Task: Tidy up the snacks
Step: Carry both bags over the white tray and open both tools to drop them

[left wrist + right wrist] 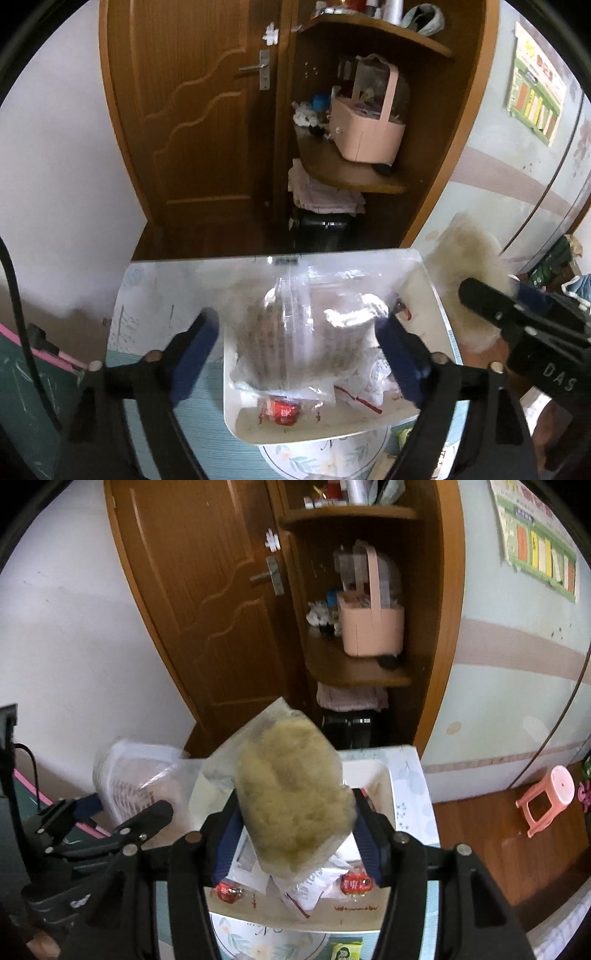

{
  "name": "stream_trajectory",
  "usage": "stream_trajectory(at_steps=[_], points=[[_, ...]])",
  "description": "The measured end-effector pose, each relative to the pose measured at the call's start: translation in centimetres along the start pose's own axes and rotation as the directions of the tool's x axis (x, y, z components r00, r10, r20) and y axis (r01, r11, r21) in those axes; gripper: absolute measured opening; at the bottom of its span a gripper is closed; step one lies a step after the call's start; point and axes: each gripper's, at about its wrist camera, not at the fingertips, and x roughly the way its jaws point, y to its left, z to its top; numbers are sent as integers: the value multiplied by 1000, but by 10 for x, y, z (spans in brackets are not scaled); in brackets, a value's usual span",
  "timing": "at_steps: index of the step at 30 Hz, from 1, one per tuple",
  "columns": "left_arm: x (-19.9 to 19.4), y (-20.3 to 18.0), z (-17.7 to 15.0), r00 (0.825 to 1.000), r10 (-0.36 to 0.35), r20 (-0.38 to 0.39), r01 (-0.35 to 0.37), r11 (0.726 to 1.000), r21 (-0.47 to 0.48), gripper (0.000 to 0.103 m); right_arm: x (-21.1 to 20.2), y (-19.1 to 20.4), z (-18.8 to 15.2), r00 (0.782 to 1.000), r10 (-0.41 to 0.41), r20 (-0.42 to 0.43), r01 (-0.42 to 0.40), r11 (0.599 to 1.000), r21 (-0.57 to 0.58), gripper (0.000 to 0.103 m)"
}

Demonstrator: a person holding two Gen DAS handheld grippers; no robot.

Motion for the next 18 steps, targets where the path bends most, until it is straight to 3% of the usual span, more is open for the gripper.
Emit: stream_trajectory(at_steps=[4,7,18], points=[[-2,4,-3,1000,3,13,-3,1000,-15,87,11,-5,-7,999,5,-33,-4,1000,30,74],[-7,4,-5,1000,12,22,-12,1000,-7,87,9,-6,-12,1000,1,-25,-1,1000,30,79],[-35,-10,-19,998,11,56,-13,999,39,87,-11,-11,-25,1000,13,-28,-11,999,40,79]])
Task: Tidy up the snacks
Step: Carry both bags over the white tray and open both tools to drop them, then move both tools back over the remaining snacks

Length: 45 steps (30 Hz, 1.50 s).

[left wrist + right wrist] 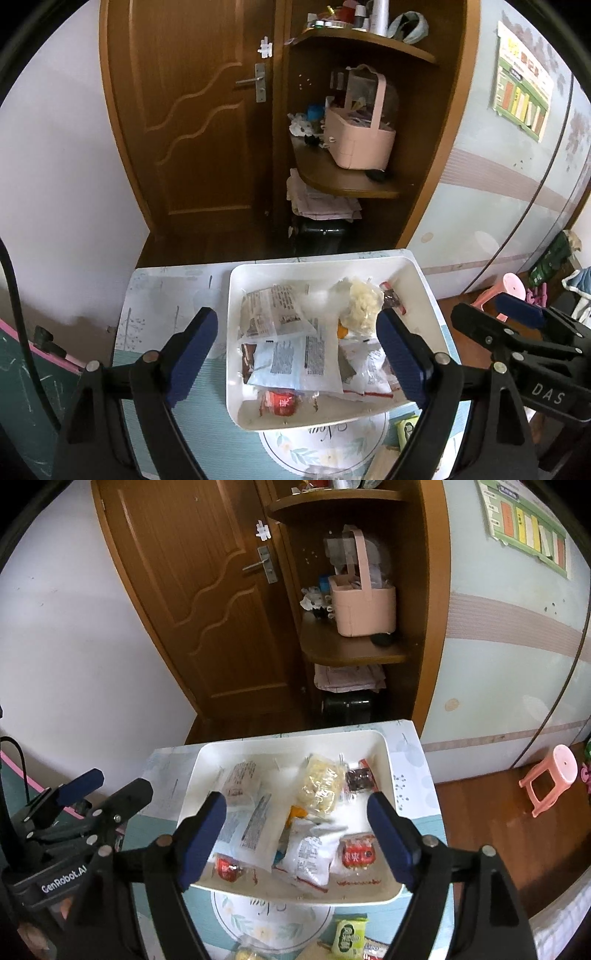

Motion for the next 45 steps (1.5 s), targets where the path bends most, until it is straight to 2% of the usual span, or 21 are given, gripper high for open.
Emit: stream_trajectory(at_steps=[16,22,27,31,34,38,45], points=[[-51,-22,-34,1000,-6,24,5,1000,24,87,-53,-14,-33,1000,11,17,-11,1000,-4,80],[-69,-31,-54,999,-19,26,18,999,31,87,-84,-17,-50,994,-17,106,19,1000,-18,80],[-75,-36,-79,1000,-29,4,28,999,42,87,-102,-26,-71,989,21,143,-16,999,-39,80],[-72,-39,-99,999,-35,-23,36,998,51,87,-110,-30,-91,986,8,168,5,997,-77,82],[-63,-42,-119,997,-50,-64,54,997,58,87,-105,-34,-107,993,4,116,7,995,-95,86],[-49,-46,-147,992,-52,-116,62,995,79,87,-89,-40,-130,1000,-9,30,12,996,-89,86],[-9,-47,-206,965,-57,-256,85,991,99,87,-59,-50,-173,997,-14,-72,13,1000,-11,86]])
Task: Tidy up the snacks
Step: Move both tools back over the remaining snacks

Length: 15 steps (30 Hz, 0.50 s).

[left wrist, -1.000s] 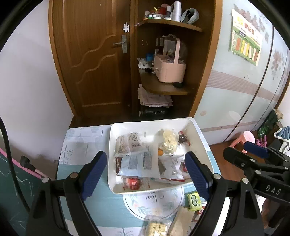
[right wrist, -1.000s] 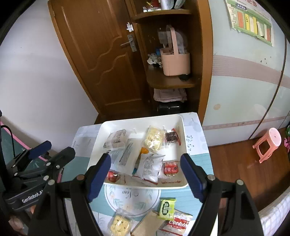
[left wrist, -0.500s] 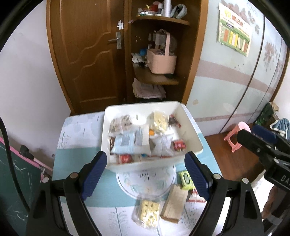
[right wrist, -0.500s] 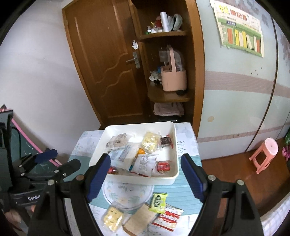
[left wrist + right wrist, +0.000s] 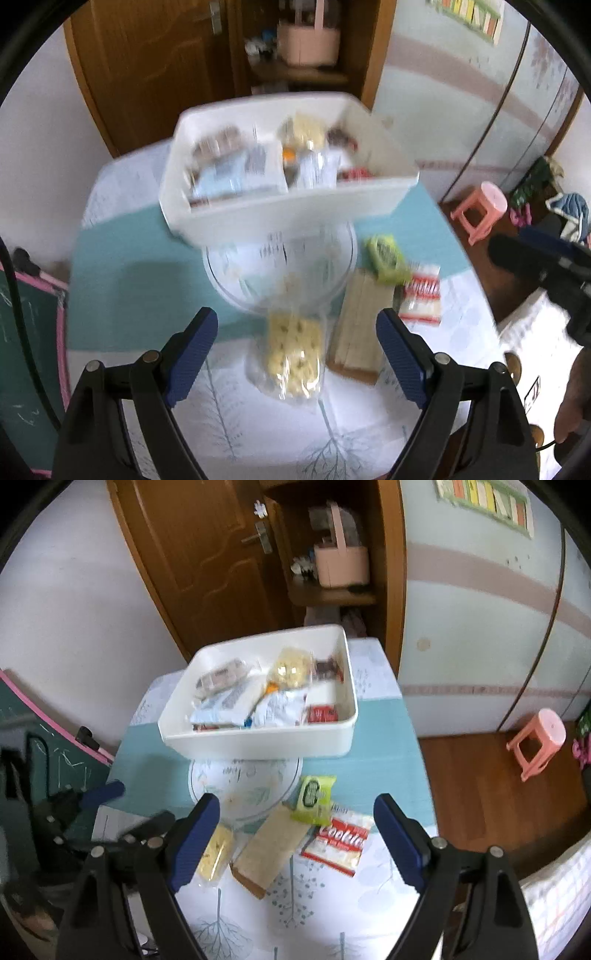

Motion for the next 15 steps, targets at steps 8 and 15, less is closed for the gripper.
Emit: stream_trajectory(at_steps=[8,15], points=[[54,4,-32,996,3,-95,-4,1000,-11,87,45,5,-29,992,27,-119,-20,998,63,86],[88,10,-42,989,5,-151,-9,1000,-25,87,96,10,-55,965,63,-256,-21,987,162,86]])
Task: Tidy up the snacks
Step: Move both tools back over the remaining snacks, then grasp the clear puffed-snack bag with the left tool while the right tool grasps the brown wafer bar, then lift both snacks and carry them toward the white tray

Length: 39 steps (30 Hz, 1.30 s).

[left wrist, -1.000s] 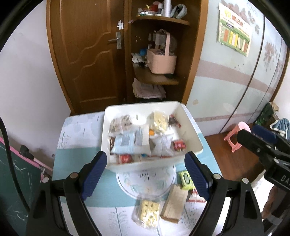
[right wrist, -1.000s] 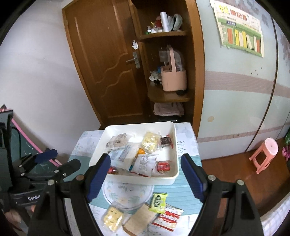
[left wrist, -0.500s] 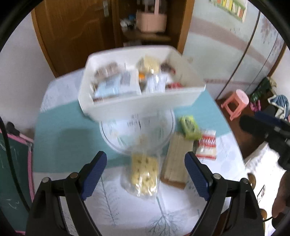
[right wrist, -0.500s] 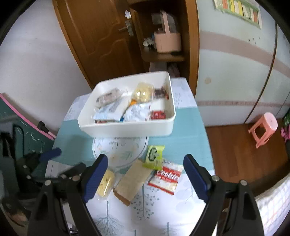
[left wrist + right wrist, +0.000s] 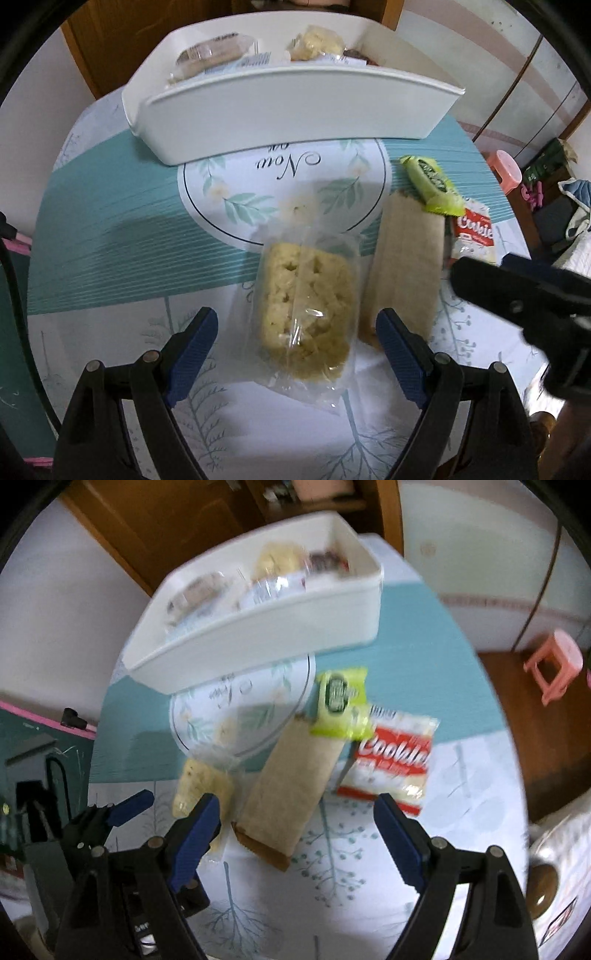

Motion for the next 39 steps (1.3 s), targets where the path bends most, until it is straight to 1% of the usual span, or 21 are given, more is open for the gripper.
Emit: stream_trajectory(at_steps=[5,8,11,13,14,16,17,18,19,21,22,24,26,28,31,34,36,39], points=[[13,7,0,1000,-5,-24,5,1000,-15,87,29,3,4,999,-7,-49,10,998,63,86],[18,12,1,999,-23,-39,22,999,-27,85,43,7,8,997,-32,-71,37,996,79,86],[20,18,3,999,-36,-39,35,999,-38,83,57,13,11,992,-84,-96,92,993,79,84],[22,22,4,998,-47,-45,45,998,-43,75,63,15,12,988,-112,-106,120,990,75,82],[22,24,5,998,-45,-42,43,998,-42,73,66,18,12,985,-132,-111,140,988,67,81],[22,27,6,998,-42,-40,40,999,-35,66,69,26,13,979,-172,-107,176,984,37,80],[22,27,7,998,-39,-39,38,999,-30,63,72,29,13,976,-190,-107,193,981,24,78],[20,28,6,999,-33,-37,33,999,-25,58,74,34,13,970,-219,-101,221,975,1,77],[18,28,6,999,-28,-36,27,999,-21,57,75,37,13,966,-239,-98,239,971,-15,74],[18,30,0,999,-33,-33,32,999,-24,57,78,44,11,956,-280,-87,276,959,-55,65],[18,31,-2,999,-27,-32,26,999,-27,57,79,47,11,953,-293,-81,288,955,-67,64],[16,34,-5,999,-23,-31,22,999,-37,56,79,47,10,954,-287,-82,281,957,-70,63],[13,35,-9,999,-23,-34,21,999,-49,56,79,48,10,956,-282,-81,276,958,-77,58],[12,38,-10,999,-23,-41,21,998,-57,56,74,42,8,961,-265,-83,259,963,-82,58],[7,40,-12,999,-21,-43,19,998,-64,56,70,34,3,970,-226,-90,220,972,-78,58],[-4,41,-13,999,-37,-38,34,997,-71,56,64,28,1,979,-179,-93,174,983,-59,58],[-8,43,-9,999,-34,-40,32,997,-68,56,58,27,-3,987,-133,-90,128,990,-52,58],[-22,42,-9,999,-37,-29,35,997,-66,56,46,27,-12,993,-89,-82,84,994,-65,58]])
